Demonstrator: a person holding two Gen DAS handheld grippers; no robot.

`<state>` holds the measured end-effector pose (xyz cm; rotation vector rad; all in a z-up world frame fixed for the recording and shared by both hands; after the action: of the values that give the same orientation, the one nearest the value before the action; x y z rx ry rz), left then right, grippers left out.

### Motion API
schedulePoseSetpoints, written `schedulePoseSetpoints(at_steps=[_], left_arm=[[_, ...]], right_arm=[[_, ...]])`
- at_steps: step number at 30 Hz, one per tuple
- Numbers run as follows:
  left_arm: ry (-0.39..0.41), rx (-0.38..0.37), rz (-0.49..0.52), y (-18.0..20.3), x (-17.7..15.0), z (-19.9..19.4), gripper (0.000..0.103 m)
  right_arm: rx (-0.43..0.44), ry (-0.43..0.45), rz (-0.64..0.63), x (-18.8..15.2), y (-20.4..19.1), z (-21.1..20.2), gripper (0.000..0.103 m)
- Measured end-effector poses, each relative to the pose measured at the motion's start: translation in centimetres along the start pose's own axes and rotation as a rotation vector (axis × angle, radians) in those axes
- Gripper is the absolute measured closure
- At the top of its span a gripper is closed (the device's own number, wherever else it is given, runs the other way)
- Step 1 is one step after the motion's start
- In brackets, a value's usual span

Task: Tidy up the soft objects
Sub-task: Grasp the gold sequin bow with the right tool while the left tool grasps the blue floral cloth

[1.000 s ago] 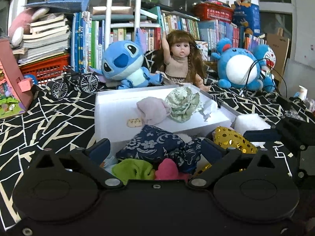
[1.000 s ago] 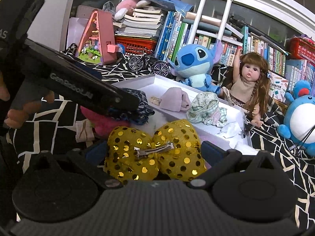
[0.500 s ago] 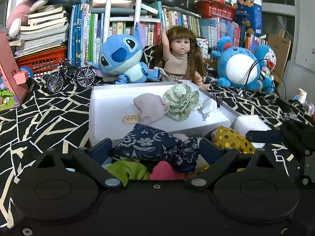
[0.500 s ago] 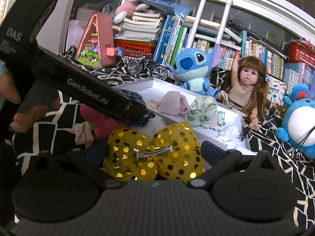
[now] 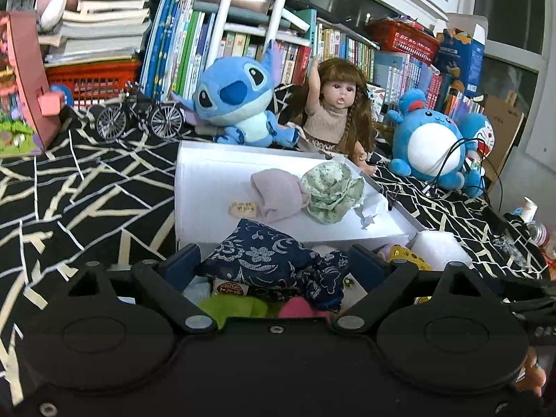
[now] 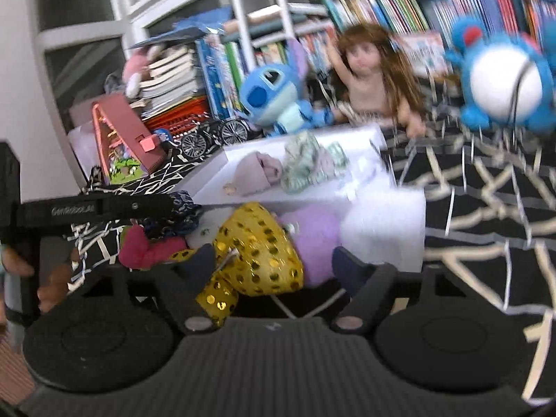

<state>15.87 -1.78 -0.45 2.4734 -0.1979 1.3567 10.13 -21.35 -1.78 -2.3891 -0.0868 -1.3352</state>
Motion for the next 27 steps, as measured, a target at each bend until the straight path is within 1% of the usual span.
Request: schedulePoseSetpoints(at_steps=[2,3,4,5,6,7,8,9,11,12,13,15,20,27], left_arm=[[-0.004,-0.008,-0.003,0.1,-0.1,0.2,0.016],[-0.005,-0.009,-0.005,0.2,-0.2,0.3,0.017],[-0.005,-0.012,-0.009,0.3,-0.2,0.3,0.023],[0.000,-0.015,-0.014,0.3,-0.1,0.2,0.032],[0.013,-0.013,-0.018,0.3,0.0,0.0,0.045],[0.024,-0.005,-0.020,0.2,0.2,-0.2,0.053],[0.034,0.005,-0.021,0.1,0.4,-0.4,0.082],[0.041,0.031,-0.023,-0.2,0.7,-0.6,0.089],[0.022,0.014,-0.060,-0.7,1.1,-0.6,0.091],[0.021,0.001,-0.082,-0.9,1.2,-0.7,0.091],[0.024,0.002,-0.084,-1.0,1.3,-0.7,0.091],[0.035,0.015,-0.064,-0.9,1.4,-0.9,0.092],[0.056,0.003,-0.042,0.0,1.9,-1.4,0.093],[0.089,-0.009,-0.035,0.7,4.6,-1.6,0.095]], right_arm=[[0.017,-0.018,0.046,-0.4,0.4,0.4,0.040],[0.027,-0.025,0.068,-0.6,0.5,0.5,0.042],[0.037,-0.033,0.088,-0.7,0.6,0.7,0.046],[0.045,-0.039,0.109,-0.8,0.7,0.9,0.051],[0.048,-0.040,0.126,-0.8,0.7,1.0,0.054],[0.055,-0.041,0.141,-0.8,0.7,1.1,0.061],[0.059,-0.042,0.150,-0.8,0.7,1.1,0.066],[0.061,-0.038,0.156,-0.7,0.7,1.0,0.068],[0.061,-0.021,0.157,-0.5,0.5,0.7,0.075],[0.061,-0.013,0.157,-0.3,0.4,0.5,0.075],[0.062,-0.004,0.158,-0.1,0.3,0.3,0.076],[0.064,0.014,0.153,0.4,0.1,-0.1,0.078],[0.046,0.066,0.114,2.1,-0.4,-1.3,0.079],[0.002,0.142,0.084,5.5,-0.1,-2.4,0.083]])
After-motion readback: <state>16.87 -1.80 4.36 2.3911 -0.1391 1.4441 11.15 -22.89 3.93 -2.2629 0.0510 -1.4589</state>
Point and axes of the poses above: each gripper's, at about its wrist camera, not at the fingertips, and z roughly the way its jaws point, y to its right, x to its top, the point moved 10 cm from there along z, roughly the way its jaws point, and after that the axes turned 2 degrees about x, right-handed, at the moved point
